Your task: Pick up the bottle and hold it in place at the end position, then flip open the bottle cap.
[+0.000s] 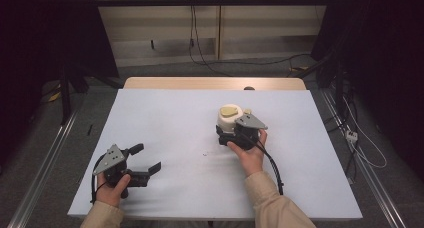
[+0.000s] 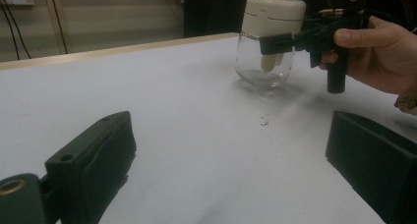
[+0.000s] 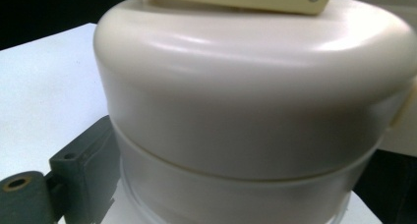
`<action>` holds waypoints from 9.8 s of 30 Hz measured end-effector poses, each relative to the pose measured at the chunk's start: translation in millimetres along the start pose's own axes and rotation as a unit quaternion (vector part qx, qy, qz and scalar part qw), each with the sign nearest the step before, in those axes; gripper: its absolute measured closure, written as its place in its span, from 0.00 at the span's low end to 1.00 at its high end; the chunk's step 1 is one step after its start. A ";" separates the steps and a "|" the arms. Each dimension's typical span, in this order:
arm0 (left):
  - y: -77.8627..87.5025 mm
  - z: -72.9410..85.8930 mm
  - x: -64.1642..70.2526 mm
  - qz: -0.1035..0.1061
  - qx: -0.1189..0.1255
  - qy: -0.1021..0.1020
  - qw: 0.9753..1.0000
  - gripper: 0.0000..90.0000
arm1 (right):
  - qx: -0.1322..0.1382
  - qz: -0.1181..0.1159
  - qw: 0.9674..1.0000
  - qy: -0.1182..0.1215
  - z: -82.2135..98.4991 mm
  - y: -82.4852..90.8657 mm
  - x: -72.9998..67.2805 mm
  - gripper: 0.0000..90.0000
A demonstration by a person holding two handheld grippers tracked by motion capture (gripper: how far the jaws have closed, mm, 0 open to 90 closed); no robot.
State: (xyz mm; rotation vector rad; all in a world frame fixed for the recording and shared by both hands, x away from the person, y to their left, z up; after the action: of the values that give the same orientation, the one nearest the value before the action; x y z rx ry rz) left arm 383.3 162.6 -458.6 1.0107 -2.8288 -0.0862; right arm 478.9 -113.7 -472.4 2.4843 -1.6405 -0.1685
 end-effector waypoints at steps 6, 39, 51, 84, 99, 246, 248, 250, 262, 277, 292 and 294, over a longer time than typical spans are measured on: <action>0.0 -0.3 0.0 0.000 0.001 -0.001 1.000 0.05 | -0.002 0.000 1.000 -0.001 2.5 -3.6 -1.4 0.06; -1.0 -0.2 1.5 0.004 0.000 0.000 1.000 0.05 | -0.012 -0.010 1.000 0.012 4.3 -24.4 -14.0 0.06; -1.3 1.0 1.5 0.005 -0.003 -0.001 1.000 0.05 | -0.014 -0.009 1.000 0.003 8.6 -28.8 -12.5 0.06; -1.8 1.3 2.4 0.009 -0.005 -0.001 1.000 0.05 | -0.016 -0.027 0.999 0.014 6.3 -39.5 -26.3 0.06; -2.0 1.7 2.3 0.009 -0.006 -0.002 1.000 0.05 | -0.030 -0.036 0.999 -0.007 8.9 -37.5 -22.0 0.06; -169.4 -36.9 16.6 0.061 -0.097 0.027 0.993 1.00 | -0.047 -0.052 0.998 -0.010 15.8 -35.5 -20.9 0.05; -170.5 -36.3 16.6 0.061 -0.100 0.024 0.993 1.00 | -0.047 -0.052 0.997 -0.011 15.8 -35.4 -21.1 0.05; -171.2 -36.2 17.1 0.061 -0.102 0.024 0.993 1.00 | -0.047 -0.051 0.997 -0.011 15.9 -35.4 -21.2 0.05; -175.7 -40.6 15.4 0.057 -0.114 0.022 0.992 1.00 | -0.048 -0.050 0.998 -0.009 16.1 -35.3 -21.3 0.05; -181.9 -45.1 15.5 0.057 -0.124 0.024 0.990 1.00 | -0.048 -0.049 0.998 -0.007 16.4 -35.4 -21.3 0.06; -183.1 -46.6 14.4 0.054 -0.128 0.023 0.990 1.00 | -0.048 -0.048 0.998 -0.005 16.7 -35.5 -21.1 0.06; -183.4 -47.0 14.0 0.054 -0.128 0.023 0.990 1.00 | -0.048 -0.048 0.998 -0.005 16.8 -35.5 -21.1 0.06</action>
State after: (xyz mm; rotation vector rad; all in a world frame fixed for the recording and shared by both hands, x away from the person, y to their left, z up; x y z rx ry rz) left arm 494.3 11.5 -428.9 0.7917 -2.7340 -0.3978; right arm 499.6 -81.7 -495.6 2.4942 -1.4804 -0.2649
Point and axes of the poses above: each handheld gripper's, and its own axes: y roughly backward along the jaws, z roughly out of its underside, x roughly to its right, the point moved 9 cm from there along -y, roughly forward along the jaws, and after that the axes turned 9 degrees about x, right-handed, at the moved point
